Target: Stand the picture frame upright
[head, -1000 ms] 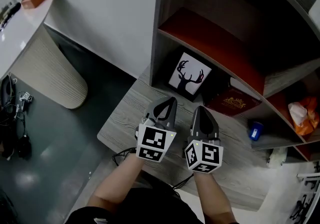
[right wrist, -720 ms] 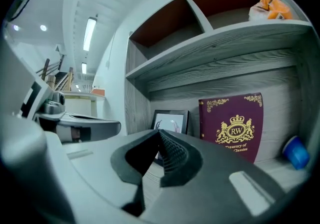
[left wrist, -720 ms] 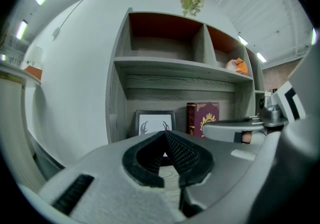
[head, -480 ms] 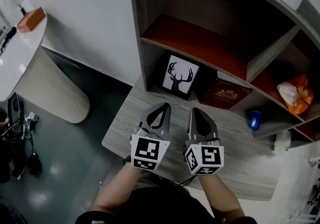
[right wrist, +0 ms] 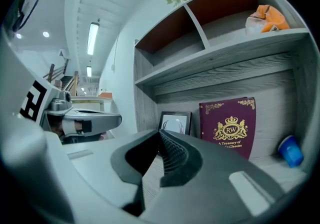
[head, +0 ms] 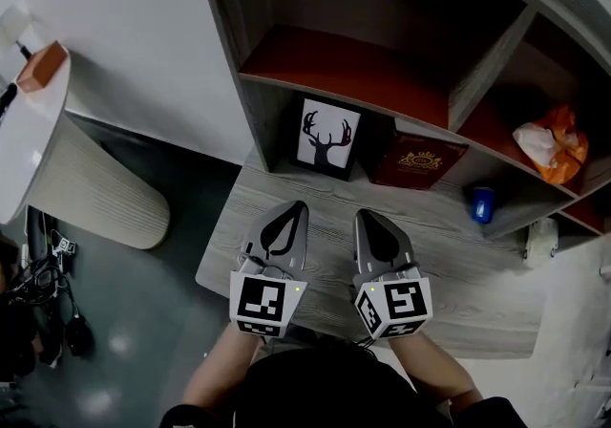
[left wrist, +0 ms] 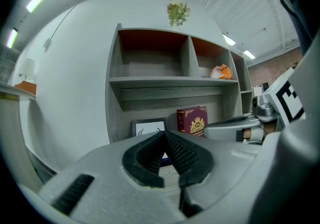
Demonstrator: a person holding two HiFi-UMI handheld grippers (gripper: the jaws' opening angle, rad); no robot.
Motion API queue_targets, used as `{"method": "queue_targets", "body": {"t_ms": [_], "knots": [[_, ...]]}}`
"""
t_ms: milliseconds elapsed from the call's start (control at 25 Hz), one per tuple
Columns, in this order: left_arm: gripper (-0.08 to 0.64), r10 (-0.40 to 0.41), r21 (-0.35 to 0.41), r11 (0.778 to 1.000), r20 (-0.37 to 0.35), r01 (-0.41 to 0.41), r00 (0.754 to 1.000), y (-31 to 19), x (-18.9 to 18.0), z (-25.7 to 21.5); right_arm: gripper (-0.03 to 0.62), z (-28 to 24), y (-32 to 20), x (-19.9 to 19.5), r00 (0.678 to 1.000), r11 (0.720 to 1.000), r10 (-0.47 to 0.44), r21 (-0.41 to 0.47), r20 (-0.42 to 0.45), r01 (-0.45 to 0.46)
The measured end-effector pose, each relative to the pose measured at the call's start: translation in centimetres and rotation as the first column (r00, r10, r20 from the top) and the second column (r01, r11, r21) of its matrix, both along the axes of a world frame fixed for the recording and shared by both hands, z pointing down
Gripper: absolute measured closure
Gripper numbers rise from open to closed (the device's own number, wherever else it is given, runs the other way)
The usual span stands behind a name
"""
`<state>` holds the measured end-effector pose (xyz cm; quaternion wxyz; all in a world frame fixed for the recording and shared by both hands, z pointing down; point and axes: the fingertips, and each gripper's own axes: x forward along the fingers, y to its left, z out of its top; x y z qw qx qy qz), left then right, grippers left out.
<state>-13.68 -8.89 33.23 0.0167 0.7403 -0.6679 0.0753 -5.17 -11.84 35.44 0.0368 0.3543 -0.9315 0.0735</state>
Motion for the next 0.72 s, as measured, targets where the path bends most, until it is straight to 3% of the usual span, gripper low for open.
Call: {"method": "queue_targets", "body": {"t_ms": [720], "knots": [[0.56, -0.014, -0.069, 0.998, -0.013, 0.013, 1.0, 1.9, -0.2, 2.0, 0.592, 1.3, 1.7, 1.1, 0.999, 0.999, -0.013, -0.031, -0.029, 0.012]]}}
